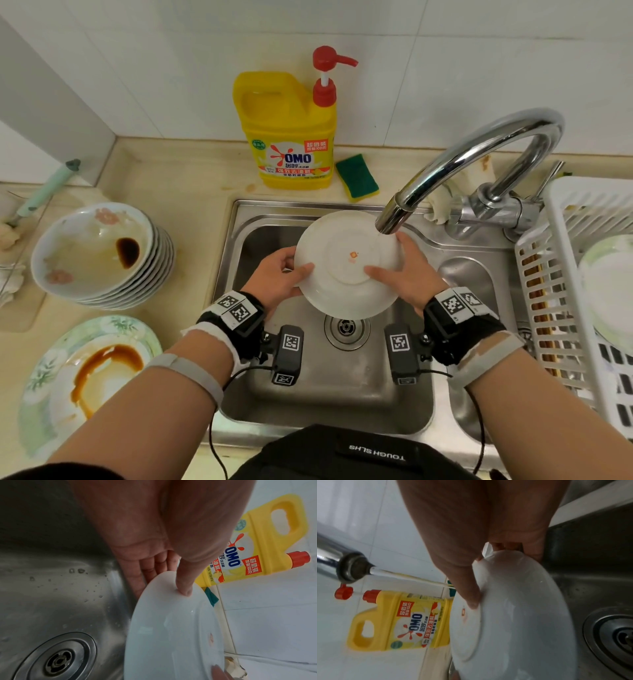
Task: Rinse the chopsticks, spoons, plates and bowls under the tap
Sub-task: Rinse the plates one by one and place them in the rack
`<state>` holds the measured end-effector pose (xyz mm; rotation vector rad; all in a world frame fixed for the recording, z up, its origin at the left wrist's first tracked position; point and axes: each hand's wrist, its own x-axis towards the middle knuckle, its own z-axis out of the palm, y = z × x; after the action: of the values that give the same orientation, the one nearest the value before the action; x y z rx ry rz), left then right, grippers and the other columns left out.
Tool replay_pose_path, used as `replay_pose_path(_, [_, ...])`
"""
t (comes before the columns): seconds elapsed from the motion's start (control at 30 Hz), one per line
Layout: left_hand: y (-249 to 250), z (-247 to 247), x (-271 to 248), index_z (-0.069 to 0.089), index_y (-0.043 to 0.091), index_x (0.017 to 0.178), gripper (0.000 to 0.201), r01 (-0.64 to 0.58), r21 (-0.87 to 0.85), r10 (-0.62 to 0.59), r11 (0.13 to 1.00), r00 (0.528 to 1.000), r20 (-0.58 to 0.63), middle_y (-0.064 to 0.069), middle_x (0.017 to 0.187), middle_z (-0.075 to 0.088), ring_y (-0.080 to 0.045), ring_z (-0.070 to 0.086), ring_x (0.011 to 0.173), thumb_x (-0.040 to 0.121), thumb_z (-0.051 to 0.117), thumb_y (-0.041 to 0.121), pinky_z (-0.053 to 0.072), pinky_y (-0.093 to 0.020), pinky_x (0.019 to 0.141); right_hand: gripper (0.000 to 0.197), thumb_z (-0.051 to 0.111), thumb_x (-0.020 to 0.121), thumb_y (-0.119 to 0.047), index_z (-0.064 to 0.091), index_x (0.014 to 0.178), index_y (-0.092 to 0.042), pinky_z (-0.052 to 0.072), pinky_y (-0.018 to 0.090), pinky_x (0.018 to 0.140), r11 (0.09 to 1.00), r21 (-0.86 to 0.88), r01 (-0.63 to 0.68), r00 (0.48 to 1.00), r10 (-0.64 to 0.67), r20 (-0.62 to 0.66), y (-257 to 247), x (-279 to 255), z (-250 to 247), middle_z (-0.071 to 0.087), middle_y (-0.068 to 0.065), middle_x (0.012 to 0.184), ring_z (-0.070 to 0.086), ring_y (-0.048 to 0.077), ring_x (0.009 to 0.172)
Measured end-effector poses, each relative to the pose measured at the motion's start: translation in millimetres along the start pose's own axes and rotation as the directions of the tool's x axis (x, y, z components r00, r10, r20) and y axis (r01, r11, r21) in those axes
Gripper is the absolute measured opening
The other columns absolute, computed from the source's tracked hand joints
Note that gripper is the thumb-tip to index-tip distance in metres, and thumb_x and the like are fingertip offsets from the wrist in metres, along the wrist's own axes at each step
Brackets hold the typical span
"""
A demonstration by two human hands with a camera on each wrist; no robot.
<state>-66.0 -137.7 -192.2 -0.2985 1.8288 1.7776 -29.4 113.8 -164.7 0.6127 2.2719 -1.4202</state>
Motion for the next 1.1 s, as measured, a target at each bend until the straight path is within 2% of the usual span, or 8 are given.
replay_pose_path(0.13, [5, 8, 2, 0.055, 0.012, 0.133, 0.046, -0.013, 0.049, 0.014, 0.999, 1.0, -0.016, -0.015, 0.116, 0.063, -0.024, 0.067, 0.106, 0.092, 0.074, 0.013, 0.063, -0.043, 0.083, 0.126, 0.089, 0.072, -0.045, 0.001, 0.16, -0.026, 0.03, 0.048, 0.117, 0.98, -0.197, -0.033, 0.999, 0.03, -0.021, -2, -2, 0, 0.022, 0.011, 0.155, 0.023, 0.029, 0.145])
replay_pose_path(0.23, [6, 17, 1, 0.051, 0.011, 0.132, 0.047, -0.023, 0.093, 0.023, 0.995, 1.0, 0.002, -0.012, 0.112, 0.061, -0.02, 0.065, 0.103, 0.091, 0.075, 0.013, 0.063, -0.04, 0.08, 0.139, 0.092, 0.061, -0.054, -0.003, 0.159, -0.031, 0.035, 0.048, 0.114, 0.979, -0.197, -0.06, 0.994, 0.04, -0.104, -4, -2, 6, 0.021, 0.012, 0.152, 0.029, 0.034, 0.142])
replay_pose_path(0.37, [7, 26, -2, 0.048, 0.01, 0.127, 0.046, -0.018, 0.105, 0.015, 0.994, 1.0, 0.024, -0.012, 0.116, 0.059, -0.023, 0.063, 0.108, 0.09, 0.075, 0.013, 0.063, -0.047, 0.083, 0.143, 0.089, 0.054, -0.068, -0.001, 0.158, -0.031, 0.035, 0.053, 0.112, 0.97, -0.223, -0.095, 0.974, 0.044, -0.221, -10, 1, 12, 0.02, 0.016, 0.154, 0.029, 0.04, 0.143])
replay_pose_path(0.6, [8, 30, -9, 0.045, 0.009, 0.123, 0.044, -0.022, 0.129, 0.015, 0.991, 0.998, 0.058, -0.01, 0.12, 0.061, -0.025, 0.064, 0.111, 0.091, 0.075, 0.013, 0.062, -0.051, 0.083, 0.115, 0.074, 0.067, -0.077, 0.019, 0.155, -0.028, 0.035, 0.05, 0.114, 0.989, -0.082, -0.123, 0.934, 0.087, -0.345, -18, 14, 13, 0.03, 0.017, 0.153, 0.035, 0.039, 0.14])
replay_pose_path(0.77, [7, 24, -8, 0.048, 0.012, 0.126, 0.046, -0.005, 0.098, 0.001, 0.995, 0.999, 0.037, -0.012, 0.123, 0.062, -0.028, 0.064, 0.115, 0.09, 0.076, 0.015, 0.061, -0.052, 0.086, 0.078, 0.065, 0.09, -0.057, 0.035, 0.154, -0.024, 0.036, 0.045, 0.115, 0.999, -0.051, -0.007, 0.961, -0.008, -0.278, -10, 16, -6, 0.042, 0.006, 0.154, 0.04, 0.029, 0.141])
replay_pose_path(0.9, [10, 17, -8, 0.051, 0.011, 0.127, 0.044, 0.007, 0.055, -0.007, 0.998, 1.0, -0.004, -0.013, 0.117, 0.064, -0.027, 0.065, 0.113, 0.091, 0.075, 0.014, 0.062, -0.048, 0.084, 0.104, 0.064, 0.068, -0.077, 0.029, 0.157, -0.033, 0.037, 0.054, 0.116, 0.996, -0.09, 0.029, 0.992, -0.039, -0.118, -2, 11, -11, 0.041, 0.002, 0.156, 0.041, 0.025, 0.142])
replay_pose_path(1.03, [11, 15, -9, 0.052, 0.01, 0.128, 0.045, 0.035, 0.01, -0.034, 0.999, 0.999, -0.019, -0.013, 0.118, 0.065, -0.028, 0.065, 0.113, 0.09, 0.076, 0.014, 0.062, -0.047, 0.084, 0.122, 0.087, 0.069, -0.054, 0.01, 0.161, -0.028, 0.026, 0.047, 0.12, 0.975, -0.219, 0.027, 0.999, -0.036, -0.034, -5, 5, -7, 0.021, 0.009, 0.159, 0.022, 0.027, 0.148])
replay_pose_path(1.1, [10, 17, -10, 0.052, 0.01, 0.127, 0.045, 0.046, 0.024, -0.046, 0.999, 0.999, -0.007, -0.013, 0.119, 0.065, -0.028, 0.065, 0.113, 0.09, 0.076, 0.013, 0.062, -0.049, 0.085, 0.133, 0.091, 0.063, -0.055, 0.004, 0.16, -0.029, 0.028, 0.049, 0.119, 0.974, -0.224, 0.009, 0.997, -0.025, -0.068, -6, 4, -1, 0.016, 0.011, 0.158, 0.021, 0.031, 0.148])
